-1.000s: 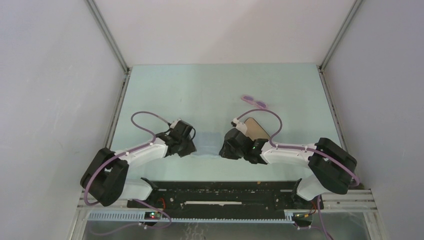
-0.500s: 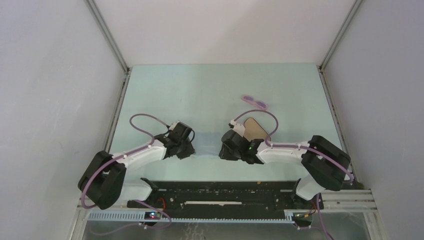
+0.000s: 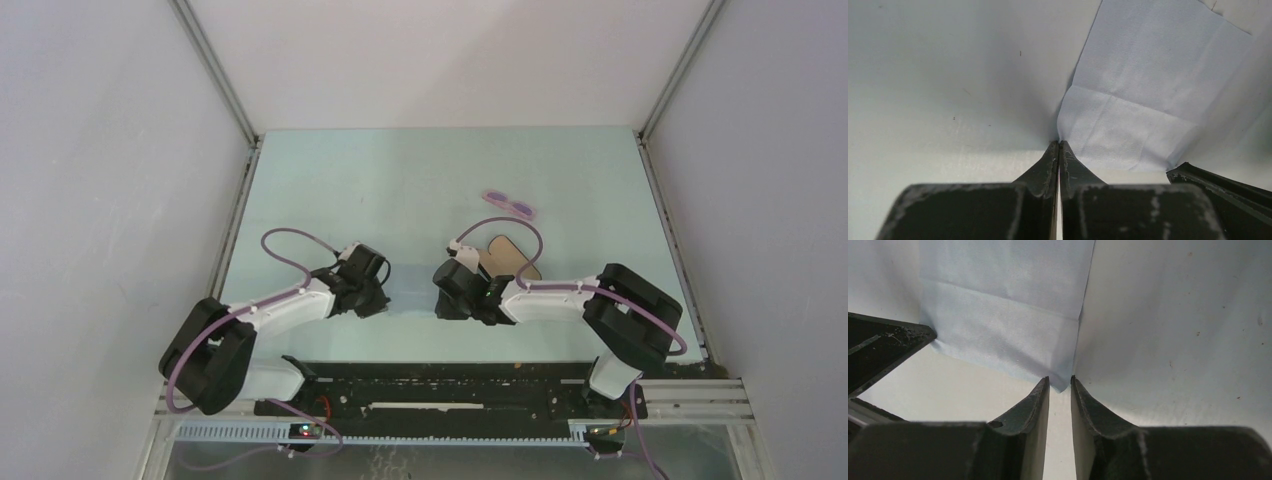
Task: Organize the sunglasses
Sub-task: Fold the glasses cleaning cloth at the center of the board.
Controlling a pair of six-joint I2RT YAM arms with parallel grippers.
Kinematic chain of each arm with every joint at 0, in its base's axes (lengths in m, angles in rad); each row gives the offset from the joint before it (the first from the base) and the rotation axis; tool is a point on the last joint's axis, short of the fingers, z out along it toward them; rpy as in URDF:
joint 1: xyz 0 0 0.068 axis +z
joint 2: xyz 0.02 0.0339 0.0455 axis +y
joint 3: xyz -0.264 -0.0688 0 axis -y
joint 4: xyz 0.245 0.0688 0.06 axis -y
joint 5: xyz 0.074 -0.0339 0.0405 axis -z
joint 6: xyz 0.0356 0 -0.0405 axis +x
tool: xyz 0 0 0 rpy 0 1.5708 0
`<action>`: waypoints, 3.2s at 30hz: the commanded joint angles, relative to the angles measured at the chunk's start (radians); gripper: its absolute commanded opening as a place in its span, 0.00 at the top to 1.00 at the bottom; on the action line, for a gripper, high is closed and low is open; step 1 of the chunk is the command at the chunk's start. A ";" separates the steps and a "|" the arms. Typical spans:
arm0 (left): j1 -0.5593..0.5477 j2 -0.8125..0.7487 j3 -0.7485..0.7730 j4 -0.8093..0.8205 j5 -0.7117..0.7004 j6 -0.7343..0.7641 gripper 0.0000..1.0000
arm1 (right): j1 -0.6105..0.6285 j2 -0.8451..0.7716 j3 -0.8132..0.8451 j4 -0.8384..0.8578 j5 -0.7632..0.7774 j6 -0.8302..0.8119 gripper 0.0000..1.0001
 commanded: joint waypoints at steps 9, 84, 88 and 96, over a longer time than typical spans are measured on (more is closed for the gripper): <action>-0.009 0.002 -0.029 -0.043 -0.004 -0.018 1.00 | 0.005 0.003 0.026 0.012 -0.005 -0.021 0.72; -0.011 -0.064 -0.031 -0.087 -0.037 -0.027 1.00 | 0.099 0.072 0.126 -0.137 0.214 -0.132 1.00; -0.012 -0.106 0.001 -0.122 -0.048 -0.020 1.00 | 0.102 0.031 0.125 -0.144 0.232 -0.147 1.00; -0.012 -0.172 0.065 -0.178 -0.038 -0.002 1.00 | 0.088 -0.056 0.126 -0.164 0.236 -0.158 1.00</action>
